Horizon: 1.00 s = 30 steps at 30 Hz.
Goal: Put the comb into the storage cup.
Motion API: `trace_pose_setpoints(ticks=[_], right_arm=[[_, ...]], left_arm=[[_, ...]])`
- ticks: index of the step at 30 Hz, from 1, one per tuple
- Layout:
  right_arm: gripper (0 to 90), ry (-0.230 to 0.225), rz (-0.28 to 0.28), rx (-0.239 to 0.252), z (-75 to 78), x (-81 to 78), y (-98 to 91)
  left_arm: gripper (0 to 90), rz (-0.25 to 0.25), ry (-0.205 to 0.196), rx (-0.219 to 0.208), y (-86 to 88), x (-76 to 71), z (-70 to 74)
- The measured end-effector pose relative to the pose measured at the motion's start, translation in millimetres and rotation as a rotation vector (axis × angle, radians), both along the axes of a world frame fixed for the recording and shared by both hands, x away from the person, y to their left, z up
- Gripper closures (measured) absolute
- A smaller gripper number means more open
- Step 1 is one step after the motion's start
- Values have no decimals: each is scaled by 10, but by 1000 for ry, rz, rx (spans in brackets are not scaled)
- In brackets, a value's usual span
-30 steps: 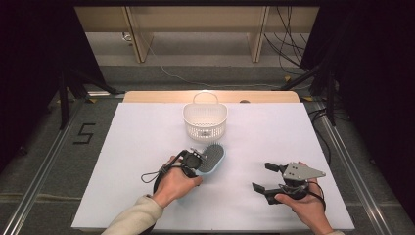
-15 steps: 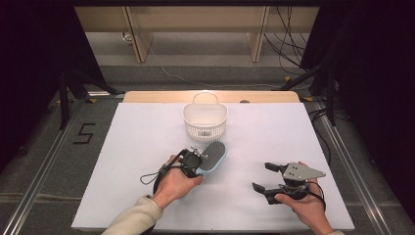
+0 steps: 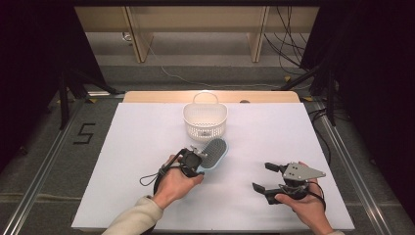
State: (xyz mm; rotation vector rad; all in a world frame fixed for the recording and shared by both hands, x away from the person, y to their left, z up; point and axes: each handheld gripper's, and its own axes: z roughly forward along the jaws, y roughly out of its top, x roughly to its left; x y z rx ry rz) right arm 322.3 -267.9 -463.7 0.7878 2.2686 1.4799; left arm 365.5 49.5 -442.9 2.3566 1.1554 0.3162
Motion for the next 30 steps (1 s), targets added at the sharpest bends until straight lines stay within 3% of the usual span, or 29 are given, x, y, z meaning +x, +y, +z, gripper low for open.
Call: trace_pose_setpoints(ticks=[30], right_arm=[[158, -7, -3, 4, -2, 2, 0]], left_arm=[[699, -7, -80, -64, 49, 16, 78]])
